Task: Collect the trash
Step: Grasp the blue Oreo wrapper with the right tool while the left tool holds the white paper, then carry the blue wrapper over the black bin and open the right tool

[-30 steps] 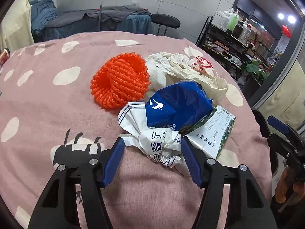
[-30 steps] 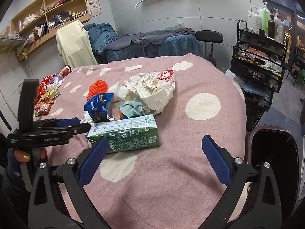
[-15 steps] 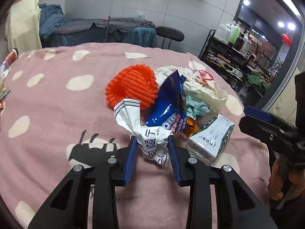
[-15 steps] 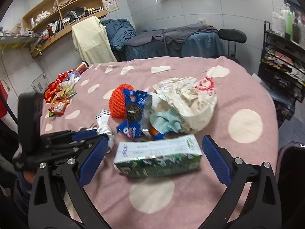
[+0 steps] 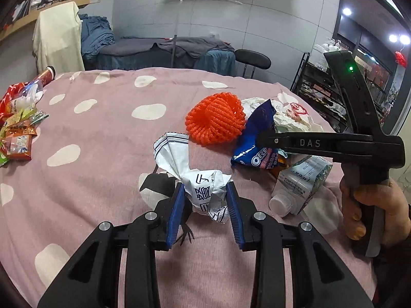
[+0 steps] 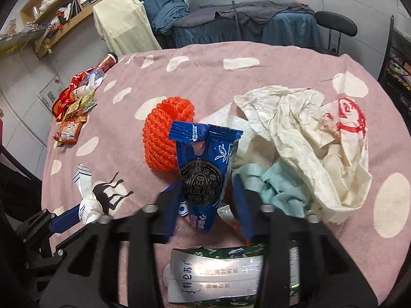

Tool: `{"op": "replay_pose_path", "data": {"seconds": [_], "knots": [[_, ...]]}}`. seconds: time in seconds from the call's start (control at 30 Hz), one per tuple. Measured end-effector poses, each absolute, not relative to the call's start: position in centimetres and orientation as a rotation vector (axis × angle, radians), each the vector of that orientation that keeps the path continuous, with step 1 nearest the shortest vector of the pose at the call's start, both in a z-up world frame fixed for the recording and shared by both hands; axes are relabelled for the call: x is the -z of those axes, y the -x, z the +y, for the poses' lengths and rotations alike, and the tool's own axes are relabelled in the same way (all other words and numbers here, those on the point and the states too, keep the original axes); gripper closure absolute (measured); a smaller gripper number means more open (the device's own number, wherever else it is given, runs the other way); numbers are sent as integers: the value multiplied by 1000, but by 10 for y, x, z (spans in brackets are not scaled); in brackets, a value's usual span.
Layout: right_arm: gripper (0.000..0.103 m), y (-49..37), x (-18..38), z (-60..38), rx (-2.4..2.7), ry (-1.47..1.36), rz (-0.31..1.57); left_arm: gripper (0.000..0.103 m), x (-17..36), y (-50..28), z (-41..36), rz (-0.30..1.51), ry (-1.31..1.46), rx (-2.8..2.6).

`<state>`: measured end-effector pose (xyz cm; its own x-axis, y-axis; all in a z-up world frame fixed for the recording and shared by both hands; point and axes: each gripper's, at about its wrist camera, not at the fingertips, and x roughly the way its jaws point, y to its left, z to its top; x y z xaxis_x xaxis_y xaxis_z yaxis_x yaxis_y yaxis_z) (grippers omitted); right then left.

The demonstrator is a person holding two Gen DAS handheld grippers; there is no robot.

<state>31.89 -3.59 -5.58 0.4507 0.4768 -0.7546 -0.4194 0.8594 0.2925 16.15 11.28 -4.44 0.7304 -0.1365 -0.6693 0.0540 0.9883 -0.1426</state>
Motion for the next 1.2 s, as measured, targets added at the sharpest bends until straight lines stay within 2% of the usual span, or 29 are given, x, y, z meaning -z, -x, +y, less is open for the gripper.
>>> {"op": "replay_pose_path", "data": {"seconds": [0.13,0.57,1.2], "knots": [[87,-303,45,-46,-557,-75,883,69,45,-158,110,740,114,112],[88,-237,-7,-108,-531,-175,679,69,26,-143,78,681,84,188],[88,-162,-14,-232,-253,-242,554,69,15,-134,-19,667,2,401]]}}
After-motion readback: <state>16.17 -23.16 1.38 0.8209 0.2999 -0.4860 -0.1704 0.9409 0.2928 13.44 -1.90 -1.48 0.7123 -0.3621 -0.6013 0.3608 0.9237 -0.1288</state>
